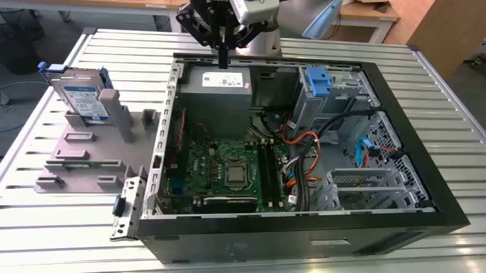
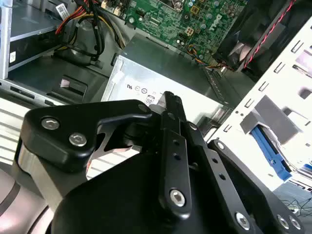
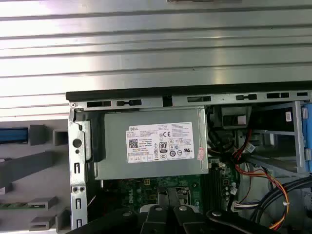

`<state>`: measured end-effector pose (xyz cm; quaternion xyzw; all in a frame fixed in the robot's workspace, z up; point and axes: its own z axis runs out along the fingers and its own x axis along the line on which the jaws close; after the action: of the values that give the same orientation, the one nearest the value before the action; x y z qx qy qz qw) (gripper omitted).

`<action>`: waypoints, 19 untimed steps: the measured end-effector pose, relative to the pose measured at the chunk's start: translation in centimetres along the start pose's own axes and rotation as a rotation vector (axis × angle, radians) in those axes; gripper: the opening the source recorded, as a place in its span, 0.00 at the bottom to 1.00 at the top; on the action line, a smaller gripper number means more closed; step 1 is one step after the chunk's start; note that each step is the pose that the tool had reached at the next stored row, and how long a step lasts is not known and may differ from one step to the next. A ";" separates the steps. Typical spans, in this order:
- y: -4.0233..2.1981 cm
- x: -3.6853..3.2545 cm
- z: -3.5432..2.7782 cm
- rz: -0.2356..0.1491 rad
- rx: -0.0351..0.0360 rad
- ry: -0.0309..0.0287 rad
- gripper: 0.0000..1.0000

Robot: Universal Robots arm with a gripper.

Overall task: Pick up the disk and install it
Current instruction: 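Reach for the disk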

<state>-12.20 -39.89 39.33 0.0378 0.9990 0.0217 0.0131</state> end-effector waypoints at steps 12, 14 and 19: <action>-0.01 0.11 0.01 0.000 -0.0002 -0.0002 0.11; -0.02 0.28 -0.01 0.000 0.0000 -0.0001 0.11; -0.06 0.82 -0.02 0.000 0.0000 0.0000 0.11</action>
<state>-13.02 -39.89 39.33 0.0378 0.9990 0.0217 0.0131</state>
